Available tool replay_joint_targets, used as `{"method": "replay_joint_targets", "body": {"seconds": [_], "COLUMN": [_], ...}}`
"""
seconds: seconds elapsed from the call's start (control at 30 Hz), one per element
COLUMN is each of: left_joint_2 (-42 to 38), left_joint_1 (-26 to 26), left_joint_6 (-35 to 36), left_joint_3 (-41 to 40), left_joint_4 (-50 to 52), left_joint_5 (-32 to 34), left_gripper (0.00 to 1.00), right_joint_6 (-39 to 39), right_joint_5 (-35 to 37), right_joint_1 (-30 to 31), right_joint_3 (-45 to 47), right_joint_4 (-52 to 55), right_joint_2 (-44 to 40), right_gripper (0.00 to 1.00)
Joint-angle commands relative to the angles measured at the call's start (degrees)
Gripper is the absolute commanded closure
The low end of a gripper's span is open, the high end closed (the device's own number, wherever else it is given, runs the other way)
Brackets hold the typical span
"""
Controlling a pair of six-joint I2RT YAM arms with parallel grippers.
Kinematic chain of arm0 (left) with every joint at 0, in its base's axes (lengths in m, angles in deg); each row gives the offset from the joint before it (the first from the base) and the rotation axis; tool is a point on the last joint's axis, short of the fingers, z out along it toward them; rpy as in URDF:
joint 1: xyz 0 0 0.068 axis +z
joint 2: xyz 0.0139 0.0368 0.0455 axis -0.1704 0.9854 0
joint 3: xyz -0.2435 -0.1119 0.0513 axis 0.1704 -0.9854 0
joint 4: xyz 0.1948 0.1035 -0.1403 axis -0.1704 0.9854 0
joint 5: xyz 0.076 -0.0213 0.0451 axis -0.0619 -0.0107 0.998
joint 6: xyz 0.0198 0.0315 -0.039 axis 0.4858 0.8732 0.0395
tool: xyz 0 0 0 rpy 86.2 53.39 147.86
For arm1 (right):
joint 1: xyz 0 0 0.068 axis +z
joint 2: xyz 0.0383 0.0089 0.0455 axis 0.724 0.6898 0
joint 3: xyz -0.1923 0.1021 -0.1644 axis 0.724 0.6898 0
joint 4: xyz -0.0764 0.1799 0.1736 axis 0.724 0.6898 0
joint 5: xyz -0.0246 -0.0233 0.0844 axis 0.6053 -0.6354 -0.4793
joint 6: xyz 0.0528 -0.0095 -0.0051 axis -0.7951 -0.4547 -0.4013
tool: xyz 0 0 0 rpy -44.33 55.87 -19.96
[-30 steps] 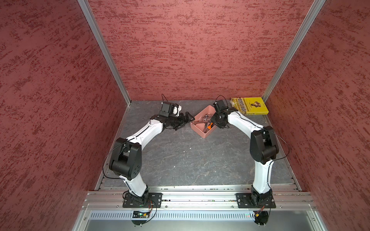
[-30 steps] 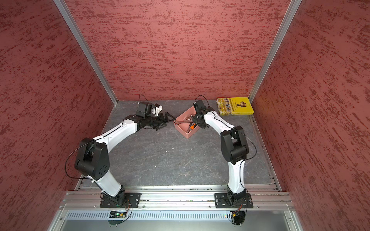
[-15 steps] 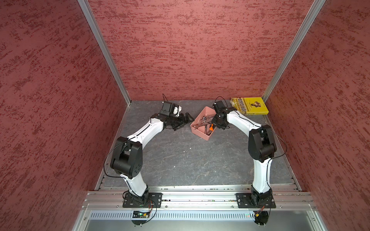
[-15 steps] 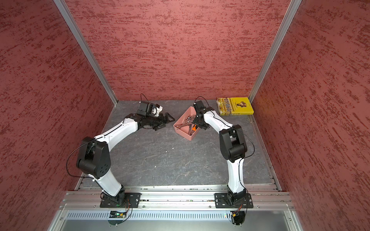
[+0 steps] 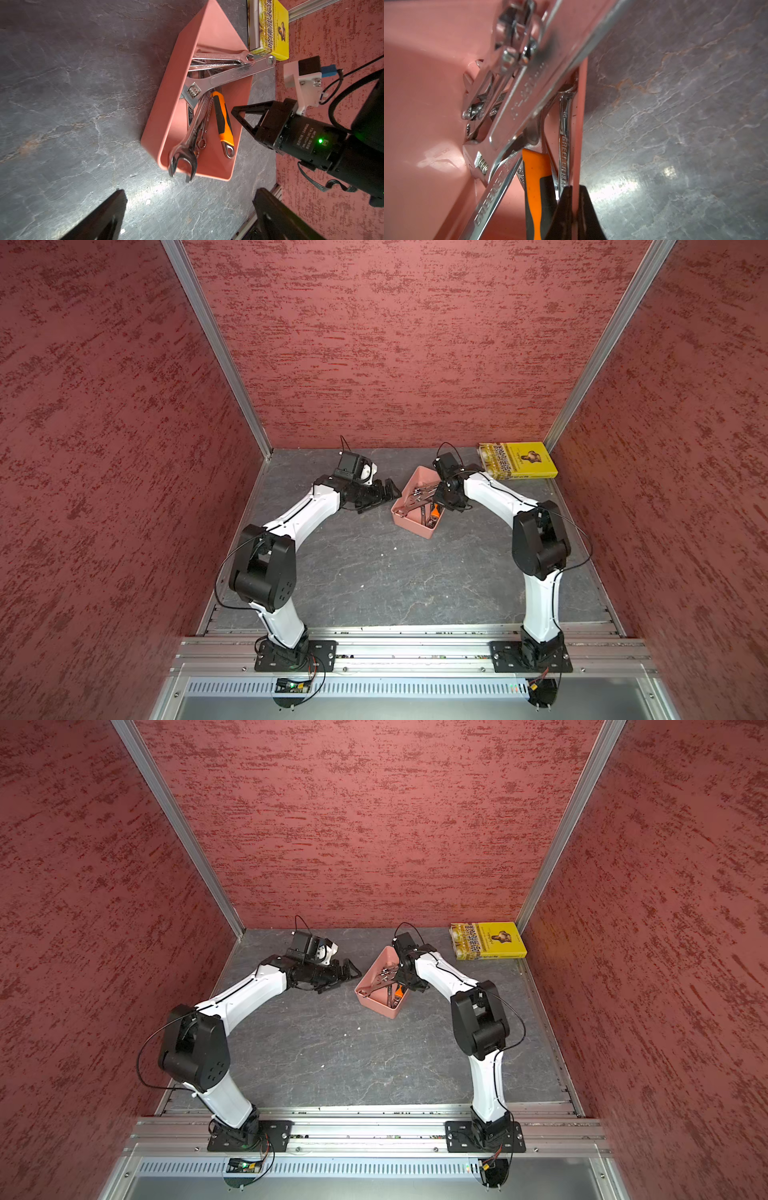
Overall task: Take out the wrench from the storage box
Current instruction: Move the storage box to the center of the board.
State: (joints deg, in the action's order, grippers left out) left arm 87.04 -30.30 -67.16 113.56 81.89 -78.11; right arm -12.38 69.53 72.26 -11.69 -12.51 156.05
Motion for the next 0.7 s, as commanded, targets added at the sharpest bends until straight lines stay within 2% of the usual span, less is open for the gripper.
{"method": "replay_joint_targets", "body": {"seconds": [0.0, 0.17, 0.47, 0.67], "left_joint_2": [-3.29, -7.13, -17.69, -20.76], "left_joint_1": [-0.51, -1.22, -7.33, -10.65], "left_joint_6": [3.32, 3.99, 4.00, 4.84], "left_joint_3": [-0.40, -3.04, -12.26, -15.57], "left_joint_4": [2.48, 3.88, 1.84, -0.03], "left_joint_5": [2.61, 5.28, 14.43, 18.18], "left_gripper": [0.00, 0.00, 0.00, 0.00], "right_joint_6": [7.56, 8.38, 10.09, 13.05], "right_joint_5": [-1.71, -3.04, -3.39, -4.22], "right_joint_1": [4.29, 7.04, 11.61, 12.35], "right_joint_3": [1.34, 6.01, 12.83, 14.88], "right_joint_4": [2.40, 0.96, -0.73, -2.35], "right_joint_2": [-4.26, -7.29, -11.78, -12.73], "right_gripper": [1.00, 1.00, 1.00, 1.00]}}
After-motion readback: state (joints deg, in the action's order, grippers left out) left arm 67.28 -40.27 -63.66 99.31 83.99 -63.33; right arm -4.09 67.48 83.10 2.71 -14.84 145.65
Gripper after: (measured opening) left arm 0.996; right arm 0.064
